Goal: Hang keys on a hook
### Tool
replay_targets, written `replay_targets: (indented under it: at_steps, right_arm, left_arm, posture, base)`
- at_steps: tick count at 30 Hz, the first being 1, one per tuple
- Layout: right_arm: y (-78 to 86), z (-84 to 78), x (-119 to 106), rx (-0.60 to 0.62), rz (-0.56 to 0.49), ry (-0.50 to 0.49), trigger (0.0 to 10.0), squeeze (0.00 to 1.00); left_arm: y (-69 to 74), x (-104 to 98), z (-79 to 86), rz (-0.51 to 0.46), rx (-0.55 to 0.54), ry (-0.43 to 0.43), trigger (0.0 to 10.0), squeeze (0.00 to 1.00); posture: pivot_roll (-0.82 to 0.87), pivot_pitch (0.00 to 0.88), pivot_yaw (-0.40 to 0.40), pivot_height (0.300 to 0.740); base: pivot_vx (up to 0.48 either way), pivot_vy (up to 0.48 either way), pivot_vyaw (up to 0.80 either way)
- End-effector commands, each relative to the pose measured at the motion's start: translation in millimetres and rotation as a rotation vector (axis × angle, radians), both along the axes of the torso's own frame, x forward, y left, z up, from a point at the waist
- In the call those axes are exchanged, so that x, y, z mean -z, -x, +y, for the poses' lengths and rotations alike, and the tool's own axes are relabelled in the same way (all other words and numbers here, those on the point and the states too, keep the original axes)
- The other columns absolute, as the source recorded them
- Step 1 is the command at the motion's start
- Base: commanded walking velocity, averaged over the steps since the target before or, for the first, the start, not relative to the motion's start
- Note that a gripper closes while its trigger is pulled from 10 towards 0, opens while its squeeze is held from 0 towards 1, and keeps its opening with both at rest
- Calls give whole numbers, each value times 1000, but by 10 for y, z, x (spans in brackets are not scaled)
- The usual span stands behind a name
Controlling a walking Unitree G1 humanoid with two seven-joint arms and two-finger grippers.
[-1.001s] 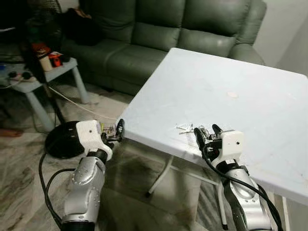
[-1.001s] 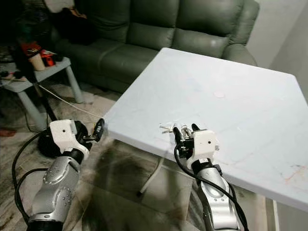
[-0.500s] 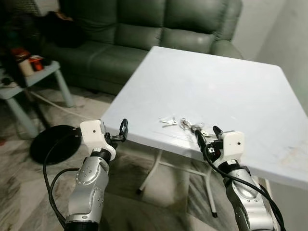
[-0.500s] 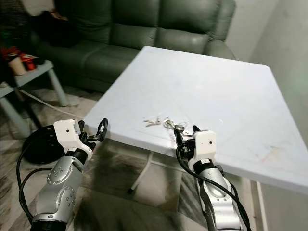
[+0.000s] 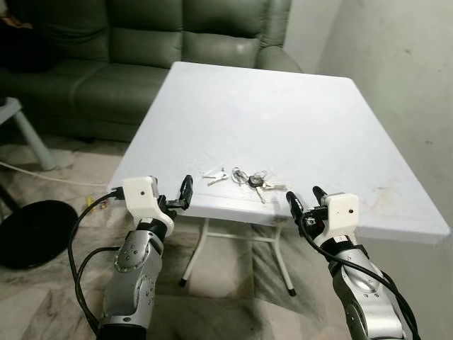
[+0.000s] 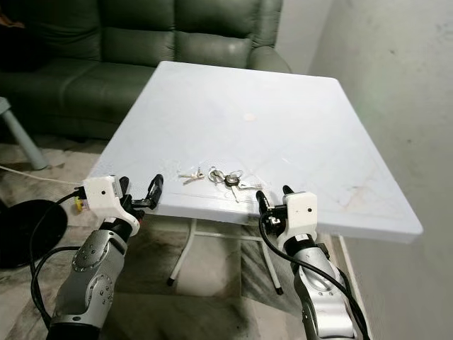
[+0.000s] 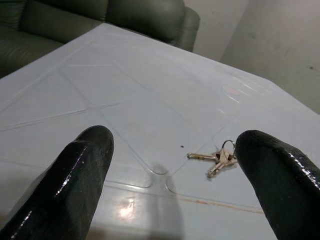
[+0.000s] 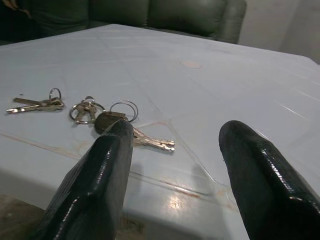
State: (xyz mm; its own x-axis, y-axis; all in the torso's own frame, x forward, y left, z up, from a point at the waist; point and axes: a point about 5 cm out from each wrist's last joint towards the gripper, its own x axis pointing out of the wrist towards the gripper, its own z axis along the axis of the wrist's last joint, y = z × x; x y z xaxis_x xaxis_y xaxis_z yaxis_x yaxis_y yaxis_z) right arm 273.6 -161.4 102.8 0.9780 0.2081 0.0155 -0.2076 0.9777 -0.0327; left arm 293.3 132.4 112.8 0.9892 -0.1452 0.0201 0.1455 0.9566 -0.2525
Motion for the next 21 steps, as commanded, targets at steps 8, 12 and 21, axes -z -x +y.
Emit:
replay_targets:
  at_steps: [8, 12, 21]
  right_arm:
    - [-4, 1, -24, -9, -3, 0, 10000, 0]
    - [-2, -5, -26, -5, -7, -1, 10000, 0]
    - [9, -16, -40, -9, -19, 5, 10000, 0]
  left_arm:
    - [17, -14, -21, -19, 22, 4, 10000, 0]
    - [2, 37, -30, 32, -4, -6, 10000, 0]
    - [10, 32, -31, 20, -23, -34, 10000, 0]
  posture:
    - [1, 0, -56, 715]
    - [1, 0, -57, 715]
    - [1, 0, -60, 715]
  base:
    - [277, 0, -769]
    - [120, 0, -769]
    - [0, 0, -84]
